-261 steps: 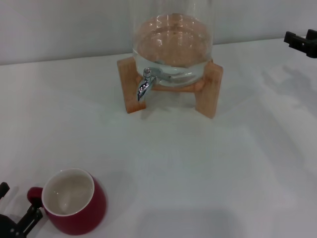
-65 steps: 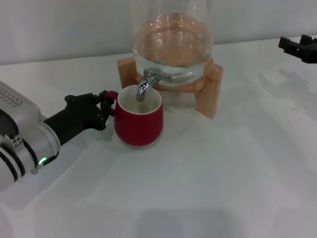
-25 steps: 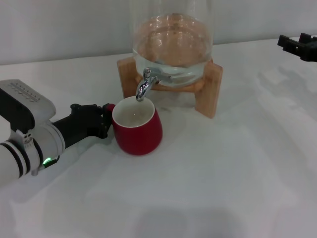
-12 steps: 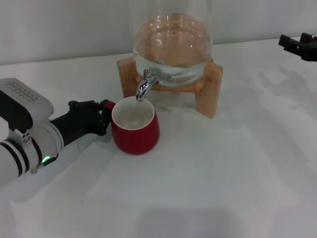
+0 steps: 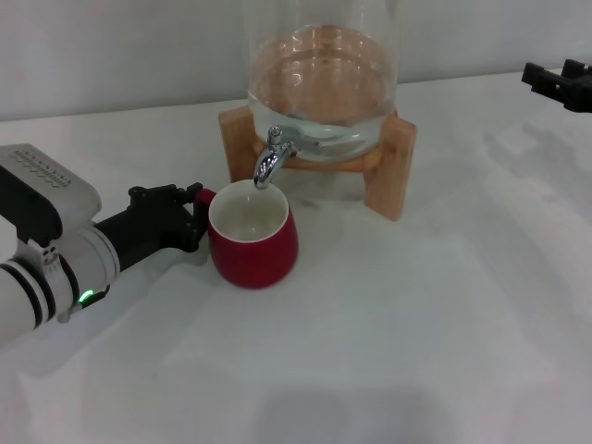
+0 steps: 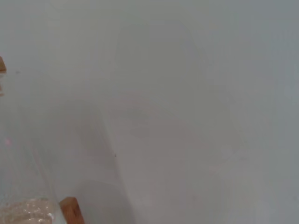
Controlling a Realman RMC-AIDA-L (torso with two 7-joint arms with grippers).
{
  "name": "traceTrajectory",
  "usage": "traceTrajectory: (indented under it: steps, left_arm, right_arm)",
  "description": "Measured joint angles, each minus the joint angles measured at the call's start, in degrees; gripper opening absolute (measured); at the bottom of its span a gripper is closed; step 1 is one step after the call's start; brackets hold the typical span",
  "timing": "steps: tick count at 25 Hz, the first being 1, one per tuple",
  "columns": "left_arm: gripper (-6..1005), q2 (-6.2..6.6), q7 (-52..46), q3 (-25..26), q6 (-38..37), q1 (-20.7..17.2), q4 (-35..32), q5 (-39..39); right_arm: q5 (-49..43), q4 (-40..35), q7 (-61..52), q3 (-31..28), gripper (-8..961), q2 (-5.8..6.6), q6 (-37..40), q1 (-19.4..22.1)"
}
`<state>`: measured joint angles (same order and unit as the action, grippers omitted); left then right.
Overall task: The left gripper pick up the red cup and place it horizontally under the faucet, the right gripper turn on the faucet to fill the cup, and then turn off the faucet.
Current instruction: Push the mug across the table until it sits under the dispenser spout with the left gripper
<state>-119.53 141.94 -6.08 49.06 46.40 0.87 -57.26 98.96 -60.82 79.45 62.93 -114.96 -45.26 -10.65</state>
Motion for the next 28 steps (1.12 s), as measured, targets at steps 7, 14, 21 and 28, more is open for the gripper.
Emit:
traceTrajectory:
  steps: [7, 14, 21, 28]
  left_arm:
    - [271, 0.0, 0.0, 0.1, 0.0, -0.5, 0.0, 0.1]
    - [315, 0.0, 0.0, 0.1, 0.1, -1.2, 0.1, -0.1]
    - [339, 0.0, -0.3, -0.1, 0.7, -1.4, 0.1, 0.1]
    - [467, 0.0, -0.1, 0.2, 1.9, -2.6, 0.1, 0.1]
  right_arm:
    - [0.0, 0.0, 0.0, -0.4, 736, 0.0, -0.2, -0.1]
    - [0.0, 0.0, 0.0, -0.5, 736, 0.0, -0.3, -0.1]
    - [0.0, 0.1, 0.0, -0.4, 736, 0.0, -0.4, 0.0]
    - [0.0, 0.5, 0.0, -0.5, 736, 0.0, -0.2, 0.0]
